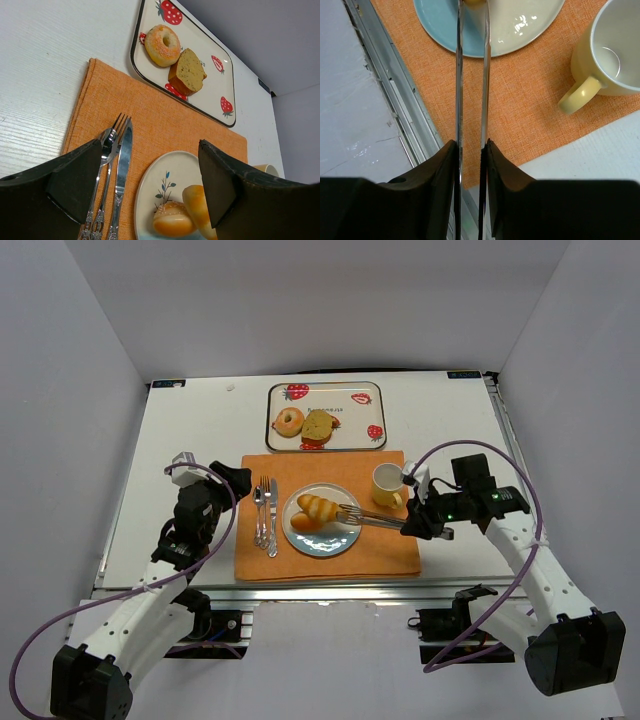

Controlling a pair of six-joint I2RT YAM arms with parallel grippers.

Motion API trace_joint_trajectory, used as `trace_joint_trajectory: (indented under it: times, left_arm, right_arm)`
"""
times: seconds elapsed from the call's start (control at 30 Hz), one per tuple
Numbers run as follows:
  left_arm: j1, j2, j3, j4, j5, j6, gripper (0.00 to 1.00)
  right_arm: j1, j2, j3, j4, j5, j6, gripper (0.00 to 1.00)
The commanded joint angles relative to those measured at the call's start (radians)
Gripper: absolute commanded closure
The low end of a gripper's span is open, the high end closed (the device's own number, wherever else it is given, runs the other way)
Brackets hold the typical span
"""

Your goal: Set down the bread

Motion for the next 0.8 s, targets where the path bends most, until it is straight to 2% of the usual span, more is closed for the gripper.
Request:
trace_joint_trajectory:
  times: [0.0, 0.1, 0.4, 0.77]
  left_arm:
    - [0.003, -0.016, -0.005, 0.009, 0.004, -0.006, 0.13]
    - [0.003, -0.018, -0.007, 0.008, 0.003, -0.006, 0.13]
    - [0.003, -0.013, -0.005, 0.011, 0.003, -0.006, 0.13]
    - [0.003, -0.002, -0.002, 0.018, 0.007, -0.006, 0.13]
  right_arm:
    - [0.003, -0.018, -0.005, 0.031, 0.007, 0.021, 0.66]
    - [0.003, -0.018, -0.008, 0.042, 0.02, 0.033, 0.66]
    - [0.003, 0.01, 0.004, 0.042, 0.026, 0.036, 0.56]
    - [0.003, 0.013, 0.006, 0.034, 0.032, 0.024, 0.53]
